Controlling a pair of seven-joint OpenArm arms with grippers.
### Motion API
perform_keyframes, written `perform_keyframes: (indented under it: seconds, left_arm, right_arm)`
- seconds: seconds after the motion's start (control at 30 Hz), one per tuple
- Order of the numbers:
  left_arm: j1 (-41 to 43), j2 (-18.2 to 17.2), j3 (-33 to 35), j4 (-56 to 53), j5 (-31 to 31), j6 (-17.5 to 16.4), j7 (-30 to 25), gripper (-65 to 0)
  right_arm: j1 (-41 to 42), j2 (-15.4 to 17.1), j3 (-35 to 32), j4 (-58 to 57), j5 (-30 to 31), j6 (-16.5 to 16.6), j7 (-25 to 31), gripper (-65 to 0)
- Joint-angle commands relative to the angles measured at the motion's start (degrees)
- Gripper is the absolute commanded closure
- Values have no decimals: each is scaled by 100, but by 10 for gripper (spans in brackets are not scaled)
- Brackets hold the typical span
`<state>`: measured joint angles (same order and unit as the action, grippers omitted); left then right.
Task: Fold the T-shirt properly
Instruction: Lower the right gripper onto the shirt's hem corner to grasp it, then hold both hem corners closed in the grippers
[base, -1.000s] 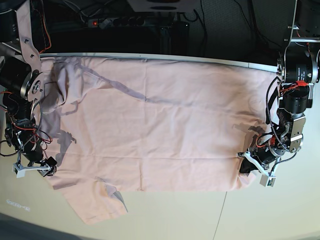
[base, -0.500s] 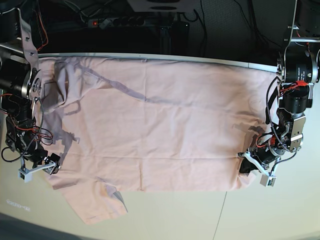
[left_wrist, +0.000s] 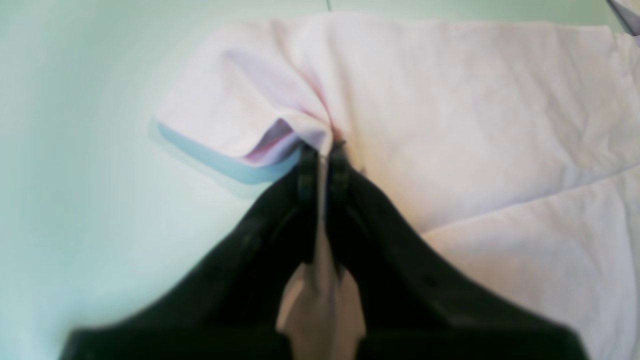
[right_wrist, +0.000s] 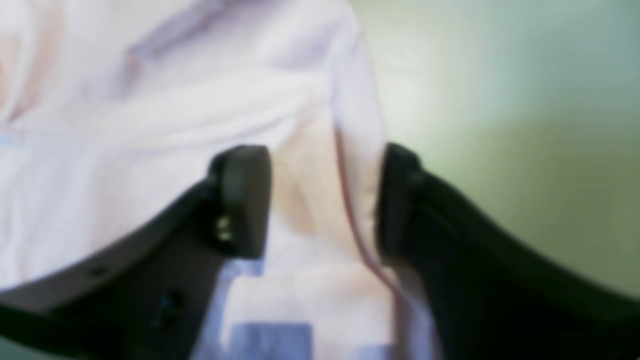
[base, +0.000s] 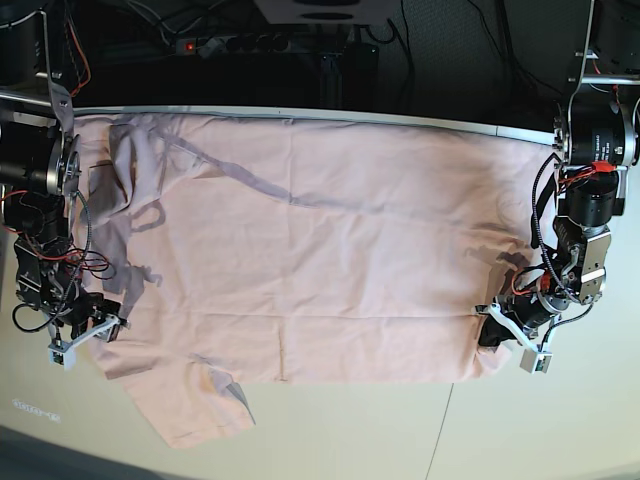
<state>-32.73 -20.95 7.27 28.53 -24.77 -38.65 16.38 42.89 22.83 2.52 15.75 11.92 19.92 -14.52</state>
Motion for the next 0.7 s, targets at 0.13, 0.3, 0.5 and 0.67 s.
perform_keyframes:
  seconds: [0.13,0.3,0.5,0.67]
  left_arm:
    - [-125,-63,0,44,9,-135,-33,0]
    - [-125,-68,0,44,-173,-135,-31,0]
    - [-127,-66,0,44,-332,-135,-31,0]
    - [-125,-66,0,44,-330,-135,-31,0]
  right_arm:
    - [37,2,-20,-11,-83,435,-160,-15]
    - [39,4,-20,-11,-162,437,-13,0]
    - [37,2,-20,-11,-138,448,-7,0]
    - [37,24,-20,-11,350,450,-70,0]
